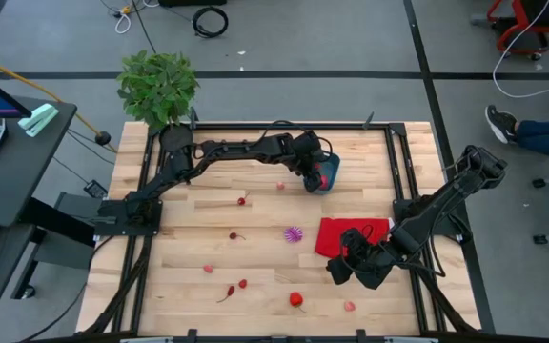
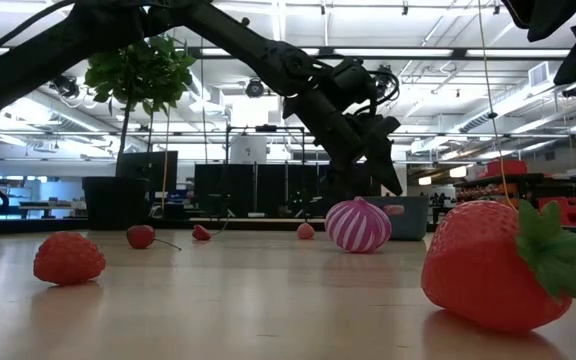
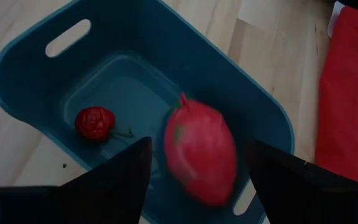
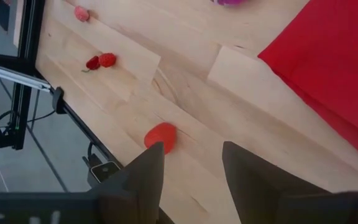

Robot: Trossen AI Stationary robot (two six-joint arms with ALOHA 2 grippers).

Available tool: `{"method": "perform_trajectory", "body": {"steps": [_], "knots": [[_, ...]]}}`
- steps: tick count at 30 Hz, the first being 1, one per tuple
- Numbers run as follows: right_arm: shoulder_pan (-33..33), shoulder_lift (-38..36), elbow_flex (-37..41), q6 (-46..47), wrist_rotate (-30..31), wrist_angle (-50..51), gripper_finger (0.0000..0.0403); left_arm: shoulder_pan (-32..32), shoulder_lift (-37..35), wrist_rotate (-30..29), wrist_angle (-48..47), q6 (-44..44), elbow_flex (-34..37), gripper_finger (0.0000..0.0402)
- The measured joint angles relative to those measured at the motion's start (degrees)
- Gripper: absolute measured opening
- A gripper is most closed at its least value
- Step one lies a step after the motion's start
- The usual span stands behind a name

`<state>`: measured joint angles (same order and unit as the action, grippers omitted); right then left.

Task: Pick and placing Produce into tupperware
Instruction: Put the onion into the bin

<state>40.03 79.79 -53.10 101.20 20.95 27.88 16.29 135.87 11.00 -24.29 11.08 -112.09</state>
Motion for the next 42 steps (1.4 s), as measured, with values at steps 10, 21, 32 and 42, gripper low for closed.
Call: {"method": "perform_trajectory", "body": {"steps": [10, 21, 32, 42], "knots": [[0.0, 0.0, 0.0, -1.3, 0.0, 0.0, 0.0172, 0.0, -0.4, 1.5, -10.4, 0.0, -6.4, 0.0254], [0.0, 0.0, 0.0, -5.4, 0.0, 2.1, 0.0172, -4.4, -2.8, 2.4, -45.6, -13.5, -21.5, 0.0237], [-7.1, 0.2, 0.0, -29.7, 6.8, 3.5, 0.0179, -11.0, -3.8, 2.4, -65.6, -16.0, -21.1, 0.0212], [-19.9, 10.5, 0.0, -44.7, -3.9, -13.2, 0.0239, -7.6, -11.1, 2.2, -65.7, -11.7, -21.0, 0.0167]]}}
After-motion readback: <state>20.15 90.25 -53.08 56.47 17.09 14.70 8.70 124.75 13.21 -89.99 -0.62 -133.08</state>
